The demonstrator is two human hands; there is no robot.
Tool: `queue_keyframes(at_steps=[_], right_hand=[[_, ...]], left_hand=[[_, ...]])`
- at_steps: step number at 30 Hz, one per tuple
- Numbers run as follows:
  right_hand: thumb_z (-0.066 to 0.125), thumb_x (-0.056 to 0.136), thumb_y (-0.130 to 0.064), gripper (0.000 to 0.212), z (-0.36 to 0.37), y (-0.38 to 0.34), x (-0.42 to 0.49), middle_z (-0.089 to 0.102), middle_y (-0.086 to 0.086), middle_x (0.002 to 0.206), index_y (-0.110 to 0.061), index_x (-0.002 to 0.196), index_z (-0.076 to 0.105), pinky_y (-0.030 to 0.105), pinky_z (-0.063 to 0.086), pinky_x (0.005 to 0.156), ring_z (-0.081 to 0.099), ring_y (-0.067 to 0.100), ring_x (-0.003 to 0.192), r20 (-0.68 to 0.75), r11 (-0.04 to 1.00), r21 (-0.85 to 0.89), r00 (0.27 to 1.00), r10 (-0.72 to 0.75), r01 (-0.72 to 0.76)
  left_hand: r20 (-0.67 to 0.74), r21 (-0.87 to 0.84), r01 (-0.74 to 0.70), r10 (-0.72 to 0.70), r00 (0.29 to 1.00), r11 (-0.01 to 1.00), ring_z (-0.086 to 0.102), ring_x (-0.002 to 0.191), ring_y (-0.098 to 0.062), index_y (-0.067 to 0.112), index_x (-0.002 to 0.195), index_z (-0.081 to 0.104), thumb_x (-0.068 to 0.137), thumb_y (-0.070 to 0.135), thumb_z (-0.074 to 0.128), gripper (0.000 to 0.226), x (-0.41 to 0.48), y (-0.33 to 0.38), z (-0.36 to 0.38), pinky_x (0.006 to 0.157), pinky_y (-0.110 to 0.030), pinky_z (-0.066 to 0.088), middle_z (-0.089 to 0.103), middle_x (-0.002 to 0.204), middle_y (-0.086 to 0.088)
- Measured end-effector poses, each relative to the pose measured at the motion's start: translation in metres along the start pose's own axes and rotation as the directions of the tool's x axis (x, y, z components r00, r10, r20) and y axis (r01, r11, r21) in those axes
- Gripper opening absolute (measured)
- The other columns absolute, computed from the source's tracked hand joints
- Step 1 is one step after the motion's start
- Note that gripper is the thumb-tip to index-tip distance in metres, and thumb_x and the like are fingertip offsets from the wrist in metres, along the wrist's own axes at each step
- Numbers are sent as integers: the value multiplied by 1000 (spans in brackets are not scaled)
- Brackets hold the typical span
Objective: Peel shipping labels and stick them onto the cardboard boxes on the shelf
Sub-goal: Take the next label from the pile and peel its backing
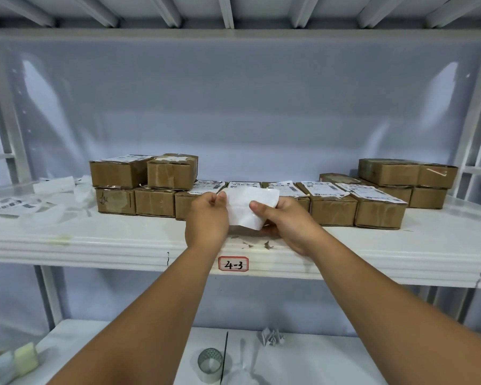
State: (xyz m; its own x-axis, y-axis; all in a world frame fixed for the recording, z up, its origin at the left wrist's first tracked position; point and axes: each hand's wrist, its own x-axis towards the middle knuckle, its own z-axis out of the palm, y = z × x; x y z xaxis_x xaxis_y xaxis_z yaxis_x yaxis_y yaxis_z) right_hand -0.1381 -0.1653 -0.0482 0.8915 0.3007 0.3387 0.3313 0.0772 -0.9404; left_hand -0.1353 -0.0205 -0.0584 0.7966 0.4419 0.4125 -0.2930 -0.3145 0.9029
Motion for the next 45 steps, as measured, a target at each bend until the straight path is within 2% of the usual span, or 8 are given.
queue_keyframes(at_steps=[3, 10, 15, 21, 23, 26, 38, 45], right_hand=[[62, 87, -14, 7, 0, 2, -1, 72, 0, 78, -10, 88, 68, 23, 55, 67, 66, 13, 72, 15, 1000, 13, 1000, -2, 1], [63, 86, -19, 9, 1, 1, -2, 72, 2, 77, -10, 85, 67, 28, 54, 70, 65, 15, 72, 37, 999, 33, 999, 27, -28], [60, 62, -67, 66, 6, -7, -4, 66, 17, 91, -6, 87, 64, 43, 50, 85, 61, 27, 83, -36, 998, -37, 998, 44, -46], [54, 93, -33, 38, 6, -2, -4, 66, 19, 90, 3, 98, 64, 36, 51, 77, 61, 27, 79, -38, 995, -94, 999, 34, -38], [53, 94, -30, 32, 5, -4, -6, 66, 11, 75, -1, 86, 64, 25, 52, 62, 61, 18, 64, -36, 996, -74, 999, 38, -40], [52, 96, -28, 28, 4, -6, -7, 60, -3, 55, -11, 74, 57, 13, 36, 39, 52, 4, 42, -35, 996, -72, 998, 51, -54], [56, 94, -25, 22, 4, -3, -2, 61, 7, 72, -6, 82, 57, 17, 47, 51, 58, 10, 55, -63, 997, 12, 995, 83, -83], [55, 94, -25, 21, 4, -6, -5, 60, 2, 61, -8, 82, 56, 15, 38, 40, 53, 5, 43, -46, 995, -28, 995, 90, -91]], left_hand=[[38, -40, 22, -21, 999, 999, 64, 73, -37, 7, 78, 59, 95, 37, 49, 36, 0, -1, -3, 71, -51, 53, 64, 74, -13], [67, -34, 23, -21, 998, 999, 65, 69, -35, 9, 74, 59, 93, 37, 52, 34, 0, -2, -5, 67, -47, 53, 60, 65, -6], [64, -49, 33, -30, 997, 998, 67, 67, -39, 15, 65, 54, 92, 36, 53, 35, 2, -4, -4, 62, -44, 51, 57, 58, -3], [38, -70, 28, -25, 999, 997, 61, 66, -32, 10, 73, 59, 94, 34, 52, 32, 0, -3, -6, 66, -43, 52, 60, 67, -7], [54, -95, 31, -26, 998, 995, 56, 62, -30, 6, 78, 59, 95, 33, 50, 33, 1, -3, -6, 60, -39, 47, 58, 66, -10], [76, -168, 65, -53, 996, 984, 52, 60, -27, 0, 81, 57, 96, 29, 50, 33, 3, -2, -6, 55, -36, 43, 53, 64, -12], [81, -248, 113, -96, 992, 962, 39, 49, -18, 8, 75, 54, 97, 23, 50, 27, 1, 8, -8, 39, -16, 31, 45, 63, -8], [87, -291, 143, -123, 989, 946, 46, 68, -22, 6, 80, 58, 96, 22, 53, 23, 3, 8, -12, 60, -32, 39, 49, 79, -12]])
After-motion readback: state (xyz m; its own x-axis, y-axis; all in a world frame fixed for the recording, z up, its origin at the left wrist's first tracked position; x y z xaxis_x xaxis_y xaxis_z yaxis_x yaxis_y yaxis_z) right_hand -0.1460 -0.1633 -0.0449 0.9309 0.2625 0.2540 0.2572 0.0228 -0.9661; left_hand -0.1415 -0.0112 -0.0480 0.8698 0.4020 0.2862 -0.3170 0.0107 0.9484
